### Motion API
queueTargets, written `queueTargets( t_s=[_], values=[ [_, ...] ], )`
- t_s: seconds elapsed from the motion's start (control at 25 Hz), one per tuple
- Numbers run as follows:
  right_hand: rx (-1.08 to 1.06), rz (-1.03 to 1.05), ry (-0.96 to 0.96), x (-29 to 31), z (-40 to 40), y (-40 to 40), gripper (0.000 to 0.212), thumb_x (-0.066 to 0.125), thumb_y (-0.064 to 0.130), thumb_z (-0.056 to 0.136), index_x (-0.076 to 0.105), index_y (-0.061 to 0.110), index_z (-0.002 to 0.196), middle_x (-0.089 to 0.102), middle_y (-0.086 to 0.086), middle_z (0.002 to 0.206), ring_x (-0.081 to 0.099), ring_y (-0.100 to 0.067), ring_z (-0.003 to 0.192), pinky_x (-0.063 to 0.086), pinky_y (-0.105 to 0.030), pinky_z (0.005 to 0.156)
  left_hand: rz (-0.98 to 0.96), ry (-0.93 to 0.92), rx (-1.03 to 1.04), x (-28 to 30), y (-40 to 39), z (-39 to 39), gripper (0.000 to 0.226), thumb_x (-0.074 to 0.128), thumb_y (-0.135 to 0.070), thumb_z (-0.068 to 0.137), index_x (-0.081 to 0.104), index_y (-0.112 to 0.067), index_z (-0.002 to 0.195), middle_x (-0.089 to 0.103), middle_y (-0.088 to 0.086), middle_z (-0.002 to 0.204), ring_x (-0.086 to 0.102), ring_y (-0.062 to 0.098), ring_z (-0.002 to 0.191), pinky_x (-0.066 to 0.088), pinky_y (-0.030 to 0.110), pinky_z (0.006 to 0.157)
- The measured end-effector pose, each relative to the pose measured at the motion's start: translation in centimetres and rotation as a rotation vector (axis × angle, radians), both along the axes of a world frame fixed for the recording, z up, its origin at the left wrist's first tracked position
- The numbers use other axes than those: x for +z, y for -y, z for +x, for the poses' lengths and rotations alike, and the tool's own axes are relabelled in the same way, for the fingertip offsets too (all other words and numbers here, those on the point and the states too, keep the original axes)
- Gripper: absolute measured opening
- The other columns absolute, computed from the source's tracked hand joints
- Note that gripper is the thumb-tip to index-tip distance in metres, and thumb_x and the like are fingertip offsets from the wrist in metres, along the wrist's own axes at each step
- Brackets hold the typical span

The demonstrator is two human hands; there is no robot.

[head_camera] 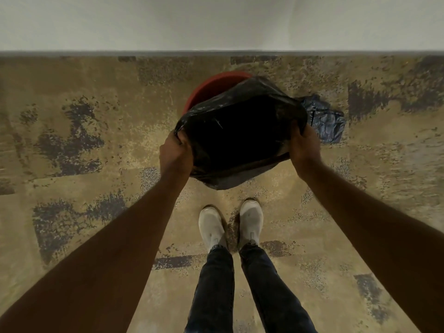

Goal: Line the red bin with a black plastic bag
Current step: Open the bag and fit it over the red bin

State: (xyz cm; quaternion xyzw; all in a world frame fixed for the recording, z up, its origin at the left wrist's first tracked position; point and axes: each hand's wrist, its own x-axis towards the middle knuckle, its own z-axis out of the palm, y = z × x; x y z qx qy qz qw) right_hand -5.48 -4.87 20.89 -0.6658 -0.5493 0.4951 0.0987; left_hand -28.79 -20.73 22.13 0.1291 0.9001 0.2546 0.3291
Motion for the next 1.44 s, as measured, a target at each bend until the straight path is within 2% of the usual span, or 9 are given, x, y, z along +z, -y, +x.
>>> queueTargets(
  t_s=[0.32,0.44,0.56,0.68,0.84,0.96,1.12,1.28,1.44],
  values=[
    [-0.004,0.059,0.106,-2.6,0.3,0.7,0.021,0.043,0.043,0.107,0.061,0.034,0.102,0.066,0.008,0.098,0.064,-0.014,0.092,0.057,-0.041,0.086,-0.224,0.121,0.071,-3.3,0.8,1.1,0.053,0.027,-0.042,0.104,0.056,-0.01,0.133,0.065,0.023,0.127,0.063,0.04,0.111,0.052,0.044,0.091],
    [-0.062,-0.006,0.115,-3.5,0.6,1.2,0.031,0.047,0.044,0.107,0.063,0.022,0.122,0.067,0.003,0.111,0.064,-0.019,0.106,0.053,-0.036,0.09,-0.26,0.201,0.138,-4.1,1.2,1.9,0.056,0.033,-0.051,0.102,0.051,-0.009,0.134,0.062,0.023,0.128,0.061,0.039,0.104,0.054,0.049,0.093],
    [-0.149,-0.12,0.125,-4.0,0.2,1.0,0.038,0.046,0.046,0.105,0.064,0.02,0.126,0.069,0.002,0.115,0.065,-0.022,0.109,0.053,-0.036,0.088,-0.223,0.333,0.277,-4.9,1.5,2.3,0.068,0.04,-0.062,0.095,0.047,-0.01,0.139,0.058,0.019,0.132,0.057,0.032,0.101,0.052,0.046,0.089],
    [-0.302,-0.295,0.003,-5.0,-0.1,0.7,0.038,0.052,0.046,0.101,0.066,0.021,0.126,0.07,0.0,0.122,0.065,-0.021,0.109,0.052,-0.034,0.081,-0.132,0.601,0.527,-5.9,1.6,2.3,0.073,0.046,-0.065,0.091,0.045,-0.018,0.147,0.056,0.012,0.144,0.061,0.034,0.121,0.053,0.055,0.102],
    [-0.433,-0.369,-0.048,-5.3,-0.9,-0.1,0.028,0.055,0.046,0.1,0.067,0.023,0.11,0.066,0.0,0.107,0.057,-0.021,0.097,0.052,-0.032,0.074,0.021,0.838,0.689,-6.5,0.9,1.9,0.069,0.044,-0.068,0.095,0.052,-0.023,0.148,0.064,0.006,0.141,0.065,0.033,0.124,0.053,0.058,0.104],
    [-0.533,-0.475,-0.067,-5.2,-1.1,-0.8,0.024,0.055,0.038,0.102,0.067,0.024,0.118,0.071,-0.001,0.113,0.065,-0.023,0.102,0.058,-0.049,0.092,0.104,0.839,0.731,-6.4,0.6,1.6,0.065,0.045,-0.07,0.093,0.065,-0.025,0.136,0.074,0.005,0.127,0.071,0.032,0.114,0.06,0.055,0.093],
    [-0.585,-0.65,-0.155,-4.3,-1.2,-1.9,0.021,0.06,0.04,0.098,0.067,0.025,0.111,0.068,-0.003,0.113,0.061,-0.03,0.11,0.053,-0.062,0.091,0.17,0.938,0.824,-5.2,-0.5,0.8,0.063,0.049,-0.082,0.081,0.078,-0.03,0.1,0.083,0.002,0.087,0.074,0.031,0.094,0.063,0.049,0.058],
    [-0.637,-0.692,-0.174,-4.2,-0.7,-2.8,0.026,0.058,0.044,0.098,0.066,0.022,0.109,0.068,-0.005,0.116,0.063,-0.033,0.109,0.06,-0.054,0.067,0.205,1.032,0.885,-4.8,-0.7,0.3,0.063,0.062,-0.082,0.069,0.081,-0.03,0.098,0.072,0.011,0.12,0.062,0.044,0.113,0.049,0.075,0.083],
    [-0.715,-0.7,-0.198,-4.3,-0.3,-2.7,0.025,0.06,0.037,0.1,0.061,0.015,0.112,0.057,-0.011,0.117,0.059,-0.037,0.101,0.062,-0.059,0.063,0.197,1.041,0.85,-4.7,-0.4,0.5,0.071,0.06,-0.083,0.07,0.076,-0.03,0.115,0.068,0.011,0.13,0.06,0.046,0.119,0.04,0.08,0.093]
  ],
)
